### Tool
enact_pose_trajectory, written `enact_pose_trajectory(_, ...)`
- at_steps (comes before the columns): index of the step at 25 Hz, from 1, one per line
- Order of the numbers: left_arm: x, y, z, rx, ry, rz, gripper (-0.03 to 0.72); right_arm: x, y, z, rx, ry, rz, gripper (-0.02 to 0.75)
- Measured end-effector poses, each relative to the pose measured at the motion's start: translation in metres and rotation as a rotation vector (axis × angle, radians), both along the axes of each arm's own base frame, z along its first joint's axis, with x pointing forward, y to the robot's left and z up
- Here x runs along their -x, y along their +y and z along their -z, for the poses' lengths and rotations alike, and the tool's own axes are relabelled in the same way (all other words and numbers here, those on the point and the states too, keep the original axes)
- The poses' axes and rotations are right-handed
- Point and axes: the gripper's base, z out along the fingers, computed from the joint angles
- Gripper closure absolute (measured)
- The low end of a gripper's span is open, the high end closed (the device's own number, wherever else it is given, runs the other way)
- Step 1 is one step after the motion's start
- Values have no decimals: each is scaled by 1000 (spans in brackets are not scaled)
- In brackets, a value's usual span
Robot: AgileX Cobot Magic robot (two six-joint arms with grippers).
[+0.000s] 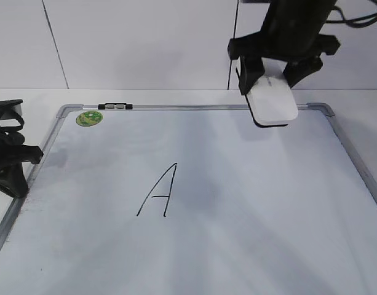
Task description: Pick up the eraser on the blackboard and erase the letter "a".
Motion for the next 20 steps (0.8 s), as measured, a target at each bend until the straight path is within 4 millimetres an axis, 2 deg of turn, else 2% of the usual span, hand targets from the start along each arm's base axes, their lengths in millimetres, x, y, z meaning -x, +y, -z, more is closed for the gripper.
enact_pose_trajectory(6,0,0,0,0,0,0,670,28,-19,-54,17,-139,27,182)
enact_pose_trajectory(9,0,0,0,0,0,0,670,44,-31,-71,46,-191,61,182)
enact_pose_trajectory(12,0,0,0,0,-2,0,670,58,-43,-76,91,-216,98,183)
enact_pose_trajectory(17,0,0,0,0,-2,0,670,72,-58,-68,120,-184,138,183)
enact_pose_trajectory(20,0,0,0,0,-2,0,670,78,-76,-68,123,-179,189,183)
